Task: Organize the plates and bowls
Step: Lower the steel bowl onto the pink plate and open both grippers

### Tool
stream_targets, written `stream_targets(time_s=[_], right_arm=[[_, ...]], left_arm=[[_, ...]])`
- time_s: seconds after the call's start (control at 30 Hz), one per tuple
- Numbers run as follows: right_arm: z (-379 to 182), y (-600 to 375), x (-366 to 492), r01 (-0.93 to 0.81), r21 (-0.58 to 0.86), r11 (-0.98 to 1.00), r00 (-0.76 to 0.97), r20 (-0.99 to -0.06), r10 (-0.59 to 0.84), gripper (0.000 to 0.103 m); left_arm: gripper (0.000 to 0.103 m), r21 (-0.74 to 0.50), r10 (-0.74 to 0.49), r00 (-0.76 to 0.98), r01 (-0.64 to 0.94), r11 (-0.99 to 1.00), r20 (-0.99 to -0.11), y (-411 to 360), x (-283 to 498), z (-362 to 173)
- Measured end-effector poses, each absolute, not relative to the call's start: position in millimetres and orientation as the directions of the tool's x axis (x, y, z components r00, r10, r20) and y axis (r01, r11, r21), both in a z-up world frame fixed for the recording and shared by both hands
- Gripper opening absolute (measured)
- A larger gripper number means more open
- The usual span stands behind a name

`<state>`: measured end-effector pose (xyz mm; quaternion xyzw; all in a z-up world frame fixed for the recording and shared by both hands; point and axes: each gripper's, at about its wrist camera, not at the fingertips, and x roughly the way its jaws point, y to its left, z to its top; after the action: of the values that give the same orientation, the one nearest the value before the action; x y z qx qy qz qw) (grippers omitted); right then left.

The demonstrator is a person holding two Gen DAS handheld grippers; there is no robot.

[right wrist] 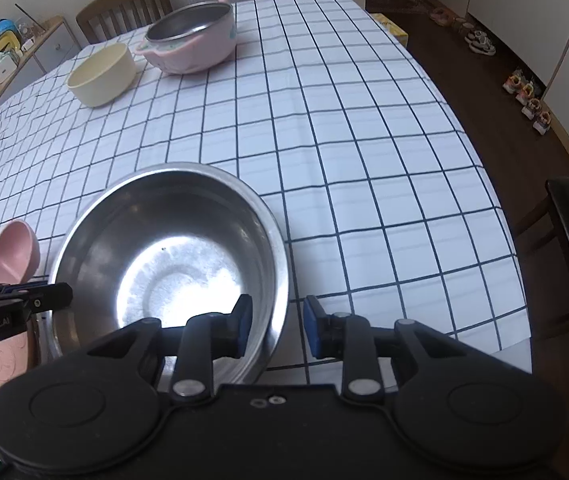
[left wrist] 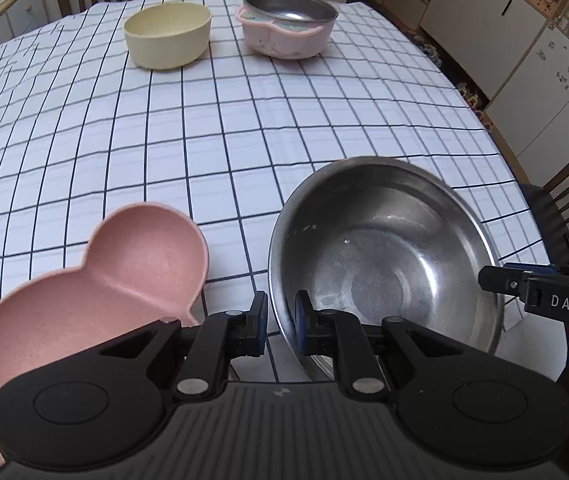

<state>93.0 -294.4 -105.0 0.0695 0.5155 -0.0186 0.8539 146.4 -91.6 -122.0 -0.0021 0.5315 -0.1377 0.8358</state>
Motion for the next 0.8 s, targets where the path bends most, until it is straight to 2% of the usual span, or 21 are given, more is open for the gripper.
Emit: stream_targets(time_s=[0.4, 0.8], right_arm=[[-51, -272, 98, 0.078, 0.130, 0.988, 0.569, -0.820, 0.063, 0.035], [5, -257, 122, 0.069, 0.126, 0.990, 0.667, -0.743, 0.049, 0.049]], left_arm=[[0.014, -0.172, -0.306, 0.509, 0.294, 0.940, -0.805, -84, 154, -65], [0.014, -0.152, -0.321, 0.591, 0.318, 0.936, -0.740, -80, 183, -21]])
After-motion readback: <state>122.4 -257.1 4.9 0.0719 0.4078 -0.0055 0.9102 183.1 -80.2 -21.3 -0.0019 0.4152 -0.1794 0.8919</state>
